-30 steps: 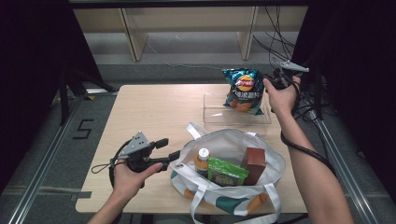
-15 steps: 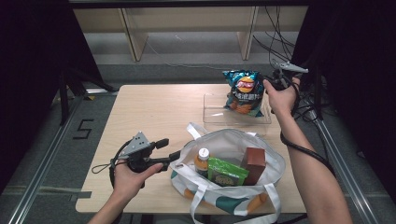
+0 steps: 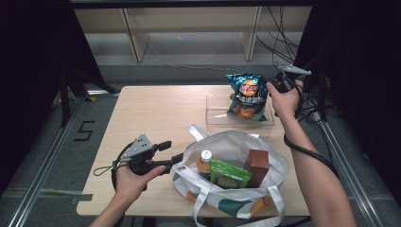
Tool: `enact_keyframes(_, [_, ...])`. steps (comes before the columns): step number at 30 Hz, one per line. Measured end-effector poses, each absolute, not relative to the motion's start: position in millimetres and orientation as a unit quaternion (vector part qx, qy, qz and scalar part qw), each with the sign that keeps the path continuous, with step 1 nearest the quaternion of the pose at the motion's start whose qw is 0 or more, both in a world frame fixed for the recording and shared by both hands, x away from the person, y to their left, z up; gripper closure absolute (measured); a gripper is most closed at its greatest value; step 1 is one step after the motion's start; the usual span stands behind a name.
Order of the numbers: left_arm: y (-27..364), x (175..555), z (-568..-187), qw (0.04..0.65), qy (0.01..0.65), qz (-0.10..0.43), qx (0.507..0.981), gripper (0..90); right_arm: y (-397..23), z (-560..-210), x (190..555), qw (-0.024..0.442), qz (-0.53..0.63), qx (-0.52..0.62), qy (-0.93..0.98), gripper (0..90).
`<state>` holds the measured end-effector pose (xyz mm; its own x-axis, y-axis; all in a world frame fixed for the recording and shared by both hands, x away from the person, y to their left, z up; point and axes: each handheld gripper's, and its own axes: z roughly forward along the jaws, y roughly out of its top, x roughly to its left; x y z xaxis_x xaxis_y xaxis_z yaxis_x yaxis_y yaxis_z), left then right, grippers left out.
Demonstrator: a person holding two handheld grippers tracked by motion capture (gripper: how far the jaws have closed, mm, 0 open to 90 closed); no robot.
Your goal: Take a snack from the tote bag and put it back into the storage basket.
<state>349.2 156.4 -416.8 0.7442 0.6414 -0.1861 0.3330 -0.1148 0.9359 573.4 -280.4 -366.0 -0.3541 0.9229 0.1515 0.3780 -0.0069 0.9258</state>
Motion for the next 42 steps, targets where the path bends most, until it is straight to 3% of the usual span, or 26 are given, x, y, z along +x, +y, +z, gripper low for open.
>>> enact_keyframes(15, [158, 349, -416, 0.573, 0.328, 0.139, 0.738, 32.4, -285, -373, 577, 0.256, 0.499, 0.513, 0.65, 89.3])
enact_keyframes(27, [157, 349, -415, 0.574, 0.332, 0.138, 0.736, 32.4, -292, -375, 579, 0.272, 0.484, 0.513, 0.655, 84.3])
enact_keyframes(30, [157, 350, -416, 0.58, 0.327, 0.137, 0.734, 32.1, -290, -376, 579, 0.276, 0.482, 0.519, 0.649, 80.5])
enact_keyframes(36, [156, 349, -415, 0.583, 0.329, 0.136, 0.731, 31.7, -294, -373, 577, 0.278, 0.482, 0.51, 0.656, 61.3])
enact_keyframes(42, [156, 348, -413, 0.578, 0.328, 0.141, 0.733, 31.2, -297, -371, 573, 0.267, 0.485, 0.517, 0.652, 47.8])
